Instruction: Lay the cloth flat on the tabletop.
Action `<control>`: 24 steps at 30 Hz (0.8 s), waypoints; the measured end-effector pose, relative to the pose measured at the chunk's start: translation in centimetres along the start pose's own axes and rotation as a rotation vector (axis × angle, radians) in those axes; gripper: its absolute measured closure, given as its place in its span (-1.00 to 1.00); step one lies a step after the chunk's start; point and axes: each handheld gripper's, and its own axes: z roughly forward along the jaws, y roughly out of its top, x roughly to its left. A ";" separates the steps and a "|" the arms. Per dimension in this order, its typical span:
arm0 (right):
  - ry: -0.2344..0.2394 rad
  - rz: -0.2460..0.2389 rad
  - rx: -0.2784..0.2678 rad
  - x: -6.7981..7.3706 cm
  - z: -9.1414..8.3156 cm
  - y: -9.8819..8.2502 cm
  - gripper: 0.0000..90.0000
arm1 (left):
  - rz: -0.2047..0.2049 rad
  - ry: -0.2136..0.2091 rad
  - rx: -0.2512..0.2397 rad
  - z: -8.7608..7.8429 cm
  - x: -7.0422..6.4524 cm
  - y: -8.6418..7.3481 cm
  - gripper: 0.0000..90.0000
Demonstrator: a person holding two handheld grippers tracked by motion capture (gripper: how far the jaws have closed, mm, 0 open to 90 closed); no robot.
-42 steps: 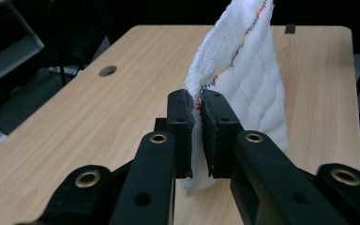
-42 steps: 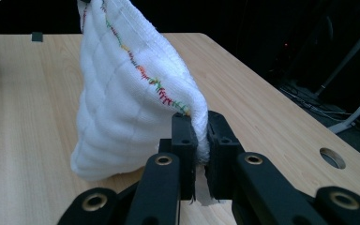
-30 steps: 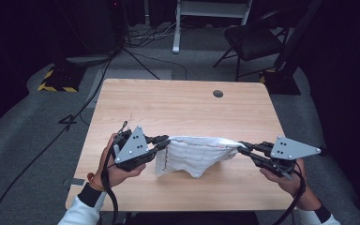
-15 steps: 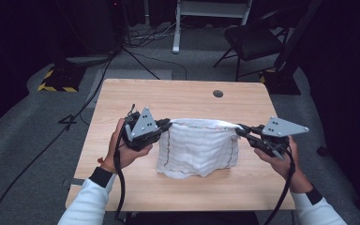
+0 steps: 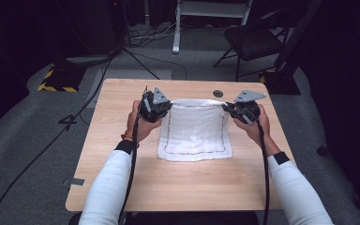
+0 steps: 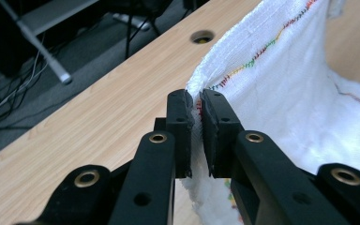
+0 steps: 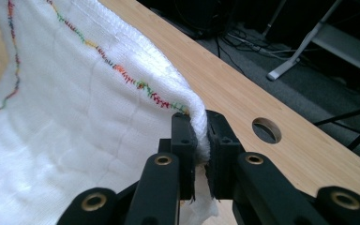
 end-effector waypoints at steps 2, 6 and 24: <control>-0.007 -0.002 0.012 -0.2 0.7 0.0 0.84 | -0.004 0.004 0.007 0.4 0.2 -0.1 0.82; -0.079 -0.016 0.071 -0.7 3.8 -0.1 0.48 | -0.063 0.123 0.081 3.3 1.1 -1.1 0.58; 0.065 0.020 0.189 1.8 2.1 -7.6 -0.18 | 0.021 -0.137 0.241 1.9 -3.9 -7.9 -0.37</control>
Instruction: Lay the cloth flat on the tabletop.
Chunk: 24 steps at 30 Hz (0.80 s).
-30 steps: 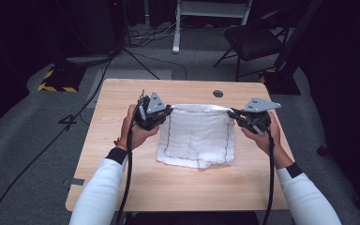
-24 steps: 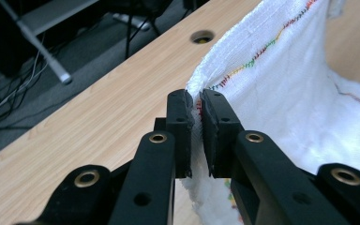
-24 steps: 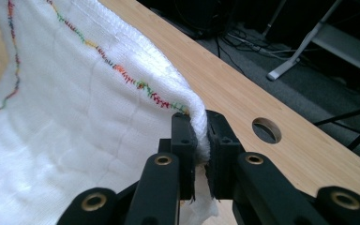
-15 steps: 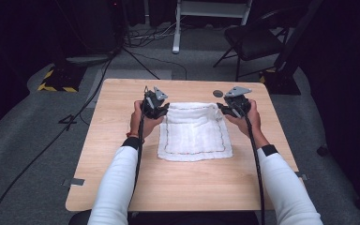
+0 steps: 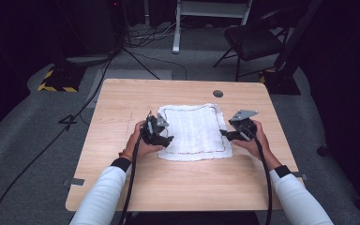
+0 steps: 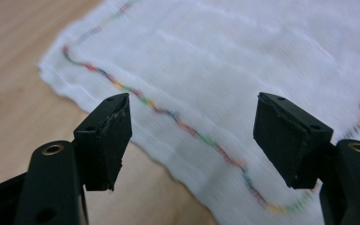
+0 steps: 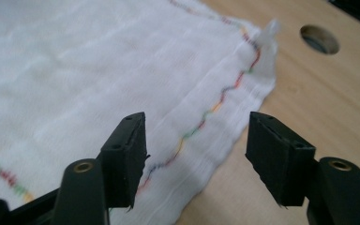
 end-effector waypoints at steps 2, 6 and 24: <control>0.009 -0.017 0.015 0.5 0.0 -0.9 -0.21 | 0.013 -0.018 0.015 -0.1 -0.6 -0.7 -0.38; 0.037 -0.014 0.015 1.0 -0.7 -2.1 -0.25 | 0.026 -0.040 0.036 -0.4 -1.4 -1.9 -0.38; 0.054 -0.006 0.066 3.8 -3.3 -5.9 -0.18 | 0.015 -0.056 0.039 -1.9 -3.2 -4.4 -0.38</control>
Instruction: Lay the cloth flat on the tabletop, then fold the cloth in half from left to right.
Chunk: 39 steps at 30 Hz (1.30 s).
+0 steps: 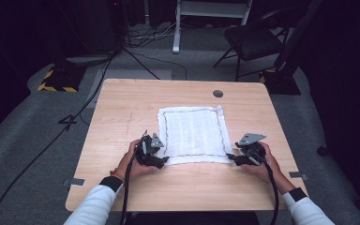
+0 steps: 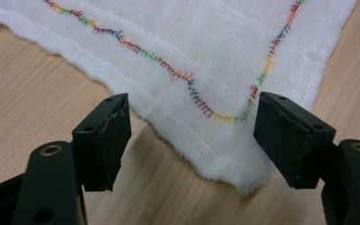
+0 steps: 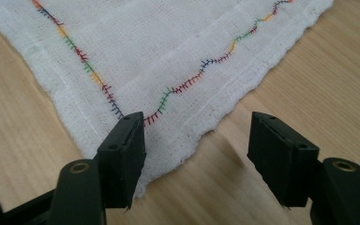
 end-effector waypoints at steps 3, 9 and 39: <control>0.008 0.006 -0.003 0.4 -0.5 -0.6 -0.18 | -0.013 -0.024 -0.005 -0.3 -0.2 -0.5 -0.39; 0.036 0.028 -0.014 1.3 -1.6 -1.8 -0.18 | -0.023 -0.073 -0.008 -0.8 -0.8 -1.3 -0.39; 0.056 -0.046 -0.155 2.9 -2.6 0.1 -0.18 | -0.083 0.011 -0.123 -2.5 2.7 -2.1 -0.61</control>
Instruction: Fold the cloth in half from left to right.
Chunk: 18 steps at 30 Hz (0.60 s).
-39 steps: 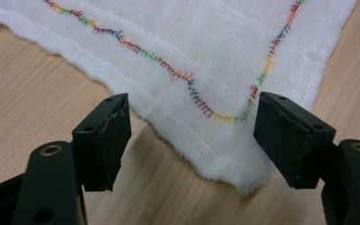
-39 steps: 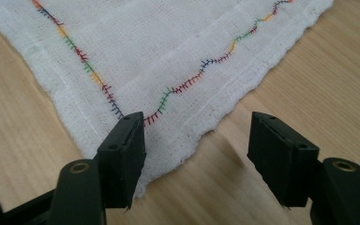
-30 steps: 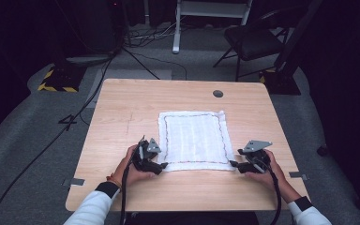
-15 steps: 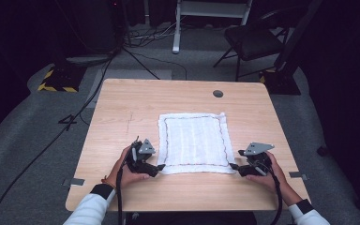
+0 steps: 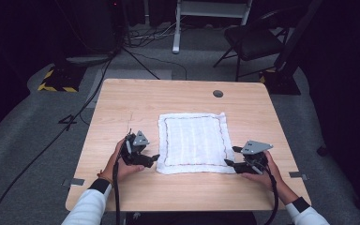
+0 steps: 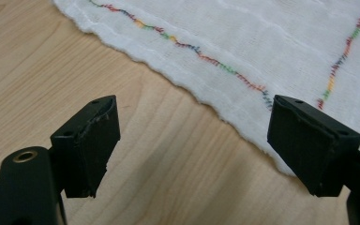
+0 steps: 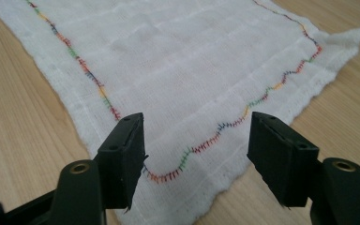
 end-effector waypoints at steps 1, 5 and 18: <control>0.002 -0.003 0.000 0.1 0.1 0.2 -0.17 | -0.007 -0.001 0.004 0.0 0.3 0.2 -0.60; 0.015 -0.028 -0.003 0.7 0.7 0.9 -0.15 | -0.027 0.014 -0.026 -0.1 1.3 0.7 -0.60; 0.090 -0.132 -0.050 3.8 3.8 5.5 0.04 | -0.086 0.056 -0.036 1.7 4.1 3.2 -0.56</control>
